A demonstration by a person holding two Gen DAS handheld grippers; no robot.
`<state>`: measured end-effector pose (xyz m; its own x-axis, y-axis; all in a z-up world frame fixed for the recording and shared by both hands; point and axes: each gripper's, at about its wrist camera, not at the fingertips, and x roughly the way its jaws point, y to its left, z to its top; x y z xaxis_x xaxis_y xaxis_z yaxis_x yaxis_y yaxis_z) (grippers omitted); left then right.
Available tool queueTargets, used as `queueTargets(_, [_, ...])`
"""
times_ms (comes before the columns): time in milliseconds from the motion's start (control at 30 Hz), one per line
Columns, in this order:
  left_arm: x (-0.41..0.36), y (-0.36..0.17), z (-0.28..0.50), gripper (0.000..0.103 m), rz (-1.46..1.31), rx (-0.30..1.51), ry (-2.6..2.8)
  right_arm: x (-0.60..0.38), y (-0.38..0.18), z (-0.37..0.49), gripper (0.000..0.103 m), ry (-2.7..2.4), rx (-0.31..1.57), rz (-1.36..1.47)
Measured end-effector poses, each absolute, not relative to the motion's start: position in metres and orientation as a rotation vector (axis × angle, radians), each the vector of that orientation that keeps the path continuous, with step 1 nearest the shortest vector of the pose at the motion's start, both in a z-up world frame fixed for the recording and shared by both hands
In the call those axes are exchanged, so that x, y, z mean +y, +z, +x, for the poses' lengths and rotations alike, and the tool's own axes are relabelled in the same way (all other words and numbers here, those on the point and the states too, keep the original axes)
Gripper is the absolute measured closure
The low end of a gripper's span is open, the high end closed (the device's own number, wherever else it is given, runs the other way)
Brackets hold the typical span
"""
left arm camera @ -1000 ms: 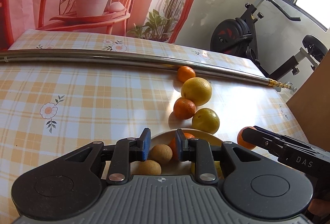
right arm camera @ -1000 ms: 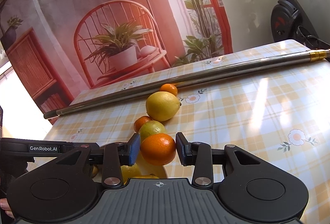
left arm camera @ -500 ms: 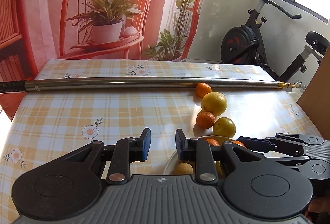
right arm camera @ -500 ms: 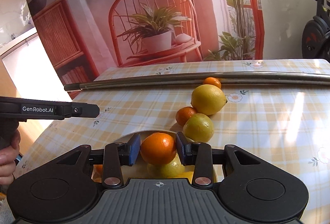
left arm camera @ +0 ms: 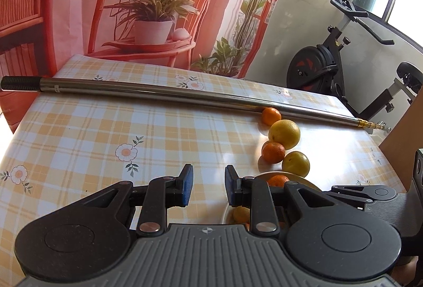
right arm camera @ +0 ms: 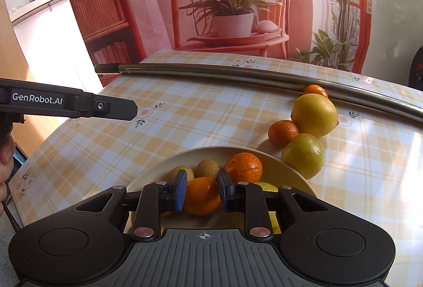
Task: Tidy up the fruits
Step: 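Carry the brown fruit onto the plate with the left tool while the right tool places the tangerine there, then grasp a tangerine with the left tool while the right tool moves toward the green-yellow citrus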
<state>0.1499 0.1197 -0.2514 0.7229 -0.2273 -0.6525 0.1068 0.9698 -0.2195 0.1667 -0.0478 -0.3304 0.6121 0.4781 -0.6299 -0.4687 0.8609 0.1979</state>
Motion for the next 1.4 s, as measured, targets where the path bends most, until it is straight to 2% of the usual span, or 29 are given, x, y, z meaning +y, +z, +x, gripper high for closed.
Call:
queueTargets(333, [0.117, -0.252, 0.151, 0.076, -0.172, 0.746, -0.192, -0.055, -0.326, 0.167, 0.078, 0.535, 0.701, 0.025])
queueTargets(600, [0.110, -0.243, 0.160, 0.076, -0.144, 0.738, -0.195, -0.108, -0.306, 0.173, 0.078, 0.429, 0.620, 0.134])
queueTargets(1133, [0.061, -0.244, 0.219, 0.076, -0.094, 0.800, -0.281, -0.194, -0.317, 0.206, 0.077, 0.257, 0.594, 0.250])
queueTargets(1400, [0.033, -0.265, 0.252, 0.076, -0.151, 0.888, -0.328, -0.215, -0.320, 0.218, 0.077, 0.213, 0.579, 0.292])
